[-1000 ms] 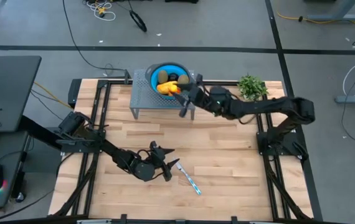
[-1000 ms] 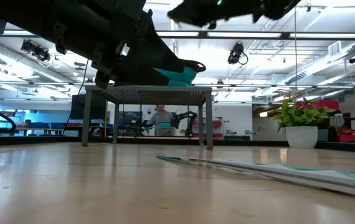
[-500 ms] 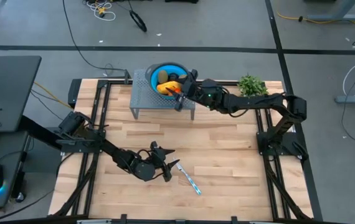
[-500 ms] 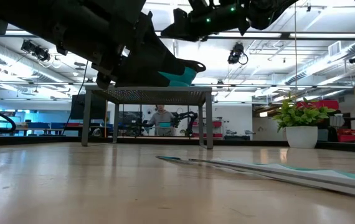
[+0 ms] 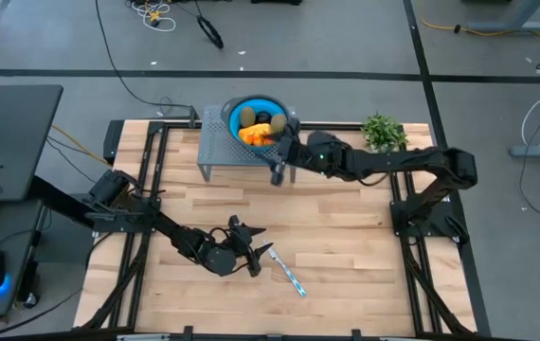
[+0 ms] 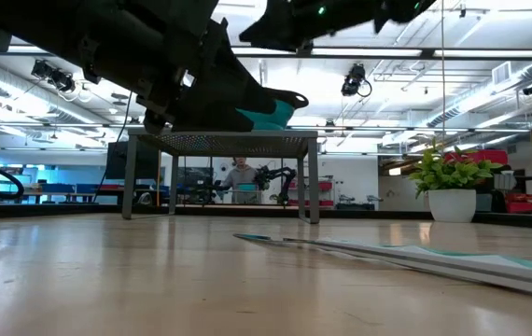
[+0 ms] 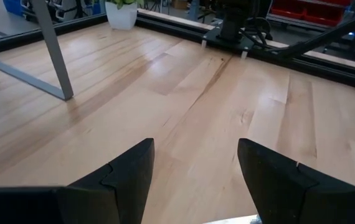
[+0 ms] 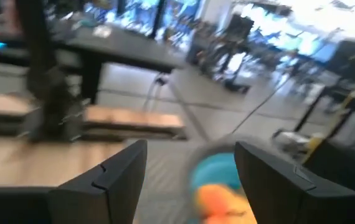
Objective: Pick & Place Fruit
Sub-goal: Put the blue knife on the shelf
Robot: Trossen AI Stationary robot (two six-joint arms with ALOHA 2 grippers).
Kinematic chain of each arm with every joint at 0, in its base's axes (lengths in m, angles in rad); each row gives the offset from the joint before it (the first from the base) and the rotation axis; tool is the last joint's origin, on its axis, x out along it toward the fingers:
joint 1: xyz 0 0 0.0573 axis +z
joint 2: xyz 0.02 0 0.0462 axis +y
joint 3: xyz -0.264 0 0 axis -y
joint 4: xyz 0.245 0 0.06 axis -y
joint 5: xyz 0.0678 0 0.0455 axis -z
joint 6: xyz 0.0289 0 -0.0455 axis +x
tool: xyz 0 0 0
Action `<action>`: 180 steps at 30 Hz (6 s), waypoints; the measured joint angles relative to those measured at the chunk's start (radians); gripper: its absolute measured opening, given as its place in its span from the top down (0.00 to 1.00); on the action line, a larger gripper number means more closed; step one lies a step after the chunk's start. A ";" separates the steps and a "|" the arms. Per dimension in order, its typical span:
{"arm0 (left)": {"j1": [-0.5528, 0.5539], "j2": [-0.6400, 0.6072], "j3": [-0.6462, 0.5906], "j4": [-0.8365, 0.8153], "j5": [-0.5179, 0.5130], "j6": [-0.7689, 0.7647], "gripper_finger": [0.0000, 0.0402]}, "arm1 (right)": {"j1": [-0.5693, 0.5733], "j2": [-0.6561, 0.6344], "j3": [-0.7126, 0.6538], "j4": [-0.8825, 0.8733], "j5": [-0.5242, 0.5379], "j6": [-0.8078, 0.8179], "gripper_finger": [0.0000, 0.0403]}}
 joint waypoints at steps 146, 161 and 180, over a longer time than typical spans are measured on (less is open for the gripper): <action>0.007 0.230 0.310 -0.222 0.346 0.186 0.40 | 0.566 -0.334 -0.800 0.059 0.212 0.514 0.37; 0.018 0.345 0.311 -0.126 0.300 0.368 0.40 | 0.566 -0.334 -0.800 0.058 0.211 0.513 0.37; 0.044 0.340 0.314 -0.268 0.215 0.102 0.40 | 0.566 -0.334 -0.800 0.058 0.211 0.517 0.37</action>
